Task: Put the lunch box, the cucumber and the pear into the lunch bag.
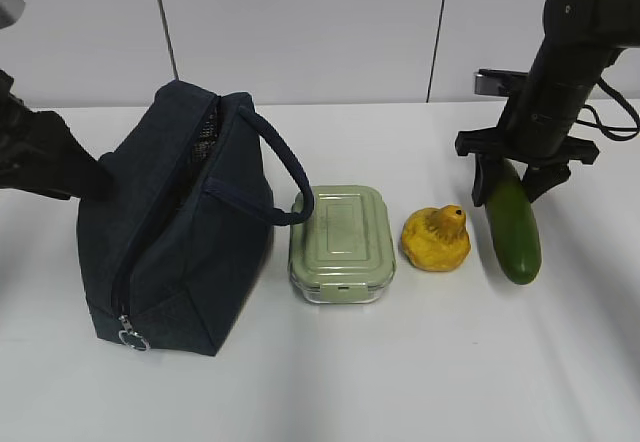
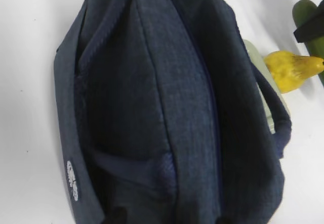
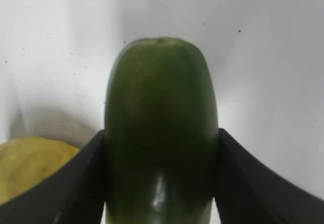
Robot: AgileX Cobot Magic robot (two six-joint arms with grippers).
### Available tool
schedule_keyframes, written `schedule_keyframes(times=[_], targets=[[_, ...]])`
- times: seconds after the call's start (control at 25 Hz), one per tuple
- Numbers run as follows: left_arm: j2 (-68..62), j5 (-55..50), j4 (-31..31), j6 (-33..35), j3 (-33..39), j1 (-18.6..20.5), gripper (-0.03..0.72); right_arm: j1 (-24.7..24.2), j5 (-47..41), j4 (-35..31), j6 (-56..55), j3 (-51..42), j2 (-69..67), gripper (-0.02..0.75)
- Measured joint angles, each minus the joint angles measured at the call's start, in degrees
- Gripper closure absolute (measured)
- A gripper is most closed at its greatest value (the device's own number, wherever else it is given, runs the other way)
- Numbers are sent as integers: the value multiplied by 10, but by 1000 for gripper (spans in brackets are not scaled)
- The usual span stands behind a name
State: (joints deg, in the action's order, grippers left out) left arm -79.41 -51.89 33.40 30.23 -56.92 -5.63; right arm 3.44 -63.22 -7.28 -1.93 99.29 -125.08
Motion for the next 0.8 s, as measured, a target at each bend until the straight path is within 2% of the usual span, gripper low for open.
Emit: schedule_keyframes(times=[0.16, 0.24, 0.32, 0.44, 0.52, 0.8], targets=[[-26, 1, -1, 4, -1, 0, 370, 0, 4, 0, 0, 0, 2, 309], [-39, 2, -1, 10, -1, 0, 402, 0, 7, 0, 0, 4, 4, 309], [-46, 2, 1, 12, -3, 0, 467, 0, 7, 0, 0, 8, 4, 309], [-47, 2, 3, 15, -3, 0, 610, 0, 5, 0, 0, 27, 5, 310], [-48, 3, 3, 16, -3, 0, 662, 0, 0, -5, 0, 43, 8, 310], [-49, 16, 20, 16, -3, 0, 685, 9, 6, -73, 27, 78, 61, 310]])
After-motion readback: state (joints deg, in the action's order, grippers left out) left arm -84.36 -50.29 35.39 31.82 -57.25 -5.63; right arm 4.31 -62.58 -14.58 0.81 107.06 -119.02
